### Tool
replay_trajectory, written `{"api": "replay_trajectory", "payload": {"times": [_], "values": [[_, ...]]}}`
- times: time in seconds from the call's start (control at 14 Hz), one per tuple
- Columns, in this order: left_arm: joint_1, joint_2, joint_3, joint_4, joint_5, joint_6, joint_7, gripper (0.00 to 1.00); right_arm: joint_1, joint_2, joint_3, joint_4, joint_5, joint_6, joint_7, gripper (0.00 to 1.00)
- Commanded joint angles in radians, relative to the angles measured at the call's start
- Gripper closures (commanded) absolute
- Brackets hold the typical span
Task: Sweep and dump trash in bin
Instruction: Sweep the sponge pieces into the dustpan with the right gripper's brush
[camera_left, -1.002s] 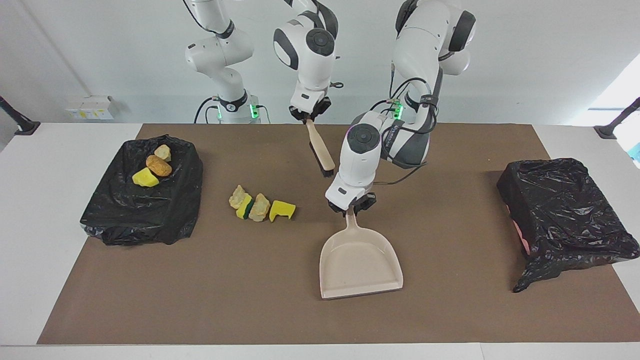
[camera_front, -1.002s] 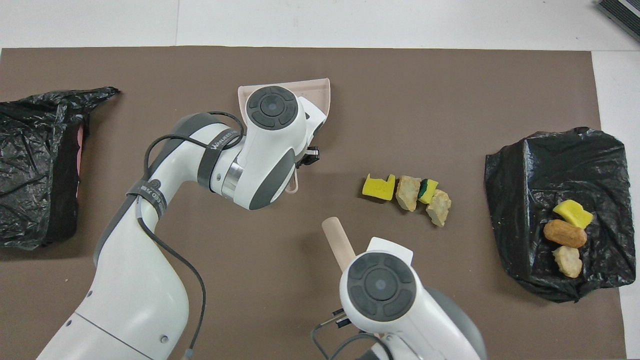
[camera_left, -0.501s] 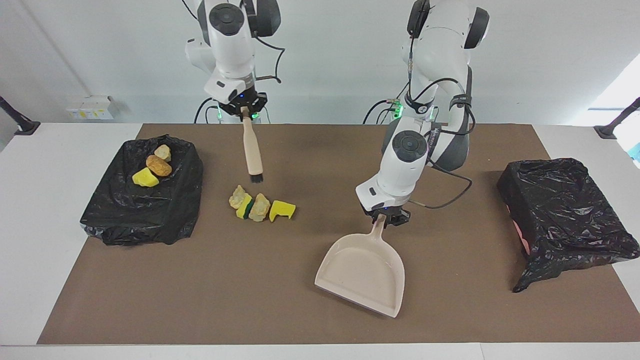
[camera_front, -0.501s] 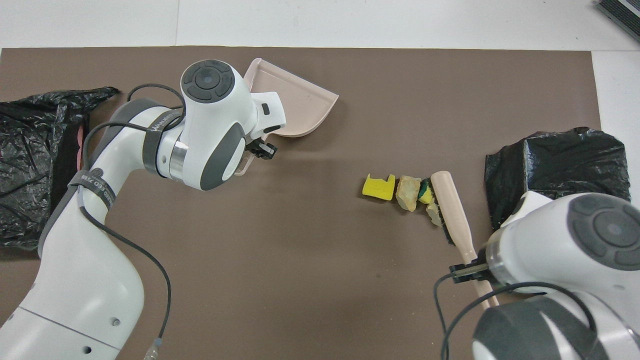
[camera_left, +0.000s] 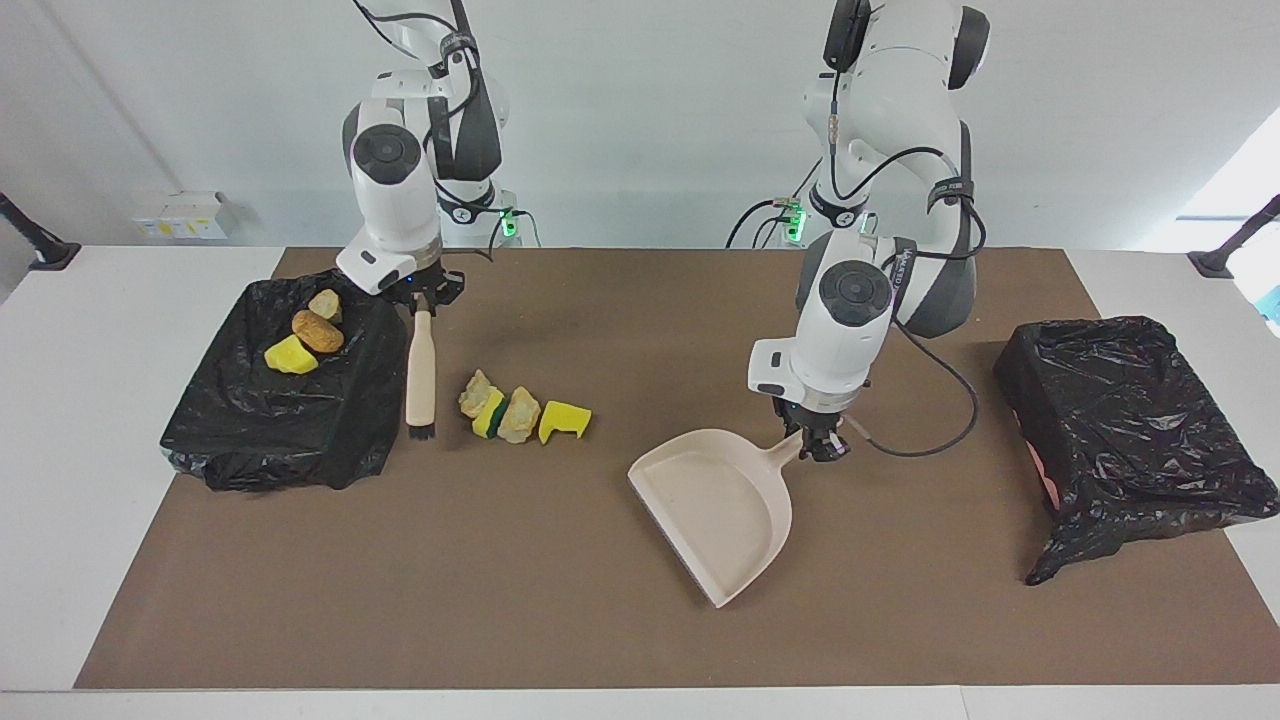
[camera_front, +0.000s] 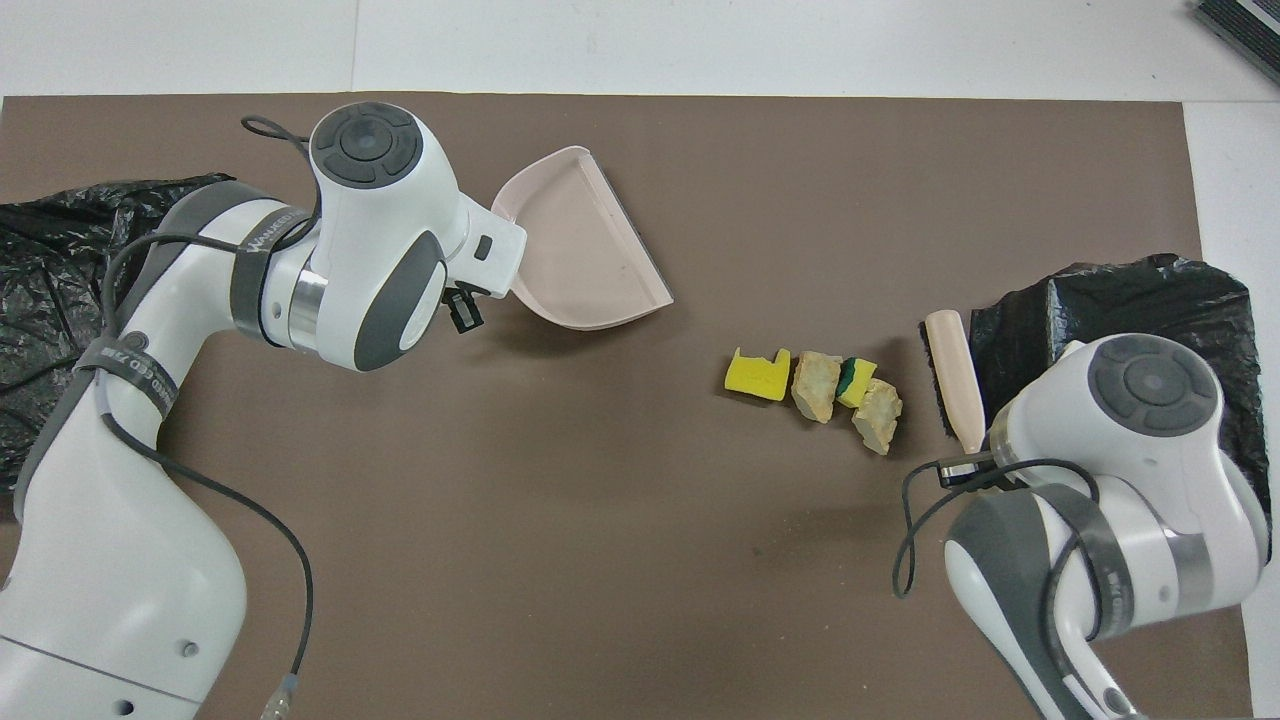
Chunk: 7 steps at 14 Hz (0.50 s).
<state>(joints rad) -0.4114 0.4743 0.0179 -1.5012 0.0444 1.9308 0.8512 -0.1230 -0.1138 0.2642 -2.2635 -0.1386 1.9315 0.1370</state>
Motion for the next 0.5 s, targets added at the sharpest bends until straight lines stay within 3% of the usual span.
{"api": "replay_trajectory", "payload": {"times": [0.0, 0.14, 0.43], "values": [[0.011, -0.048, -0.007, -0.053, 0.022, 0.004, 0.268, 1.0, 0.044, 0.035, 0.018, -0.016, -0.019, 0.046, 0.131, 1.0], [-0.006, -0.077, -0.006, -0.101, 0.038, 0.007, 0.29, 1.0, 0.077, 0.06, 0.02, -0.031, -0.004, 0.066, 0.197, 1.0], [-0.09, -0.206, -0.003, -0.374, 0.115, 0.178, 0.191, 1.0, 0.085, 0.08, 0.02, -0.071, 0.023, 0.139, 0.22, 1.0]]}}
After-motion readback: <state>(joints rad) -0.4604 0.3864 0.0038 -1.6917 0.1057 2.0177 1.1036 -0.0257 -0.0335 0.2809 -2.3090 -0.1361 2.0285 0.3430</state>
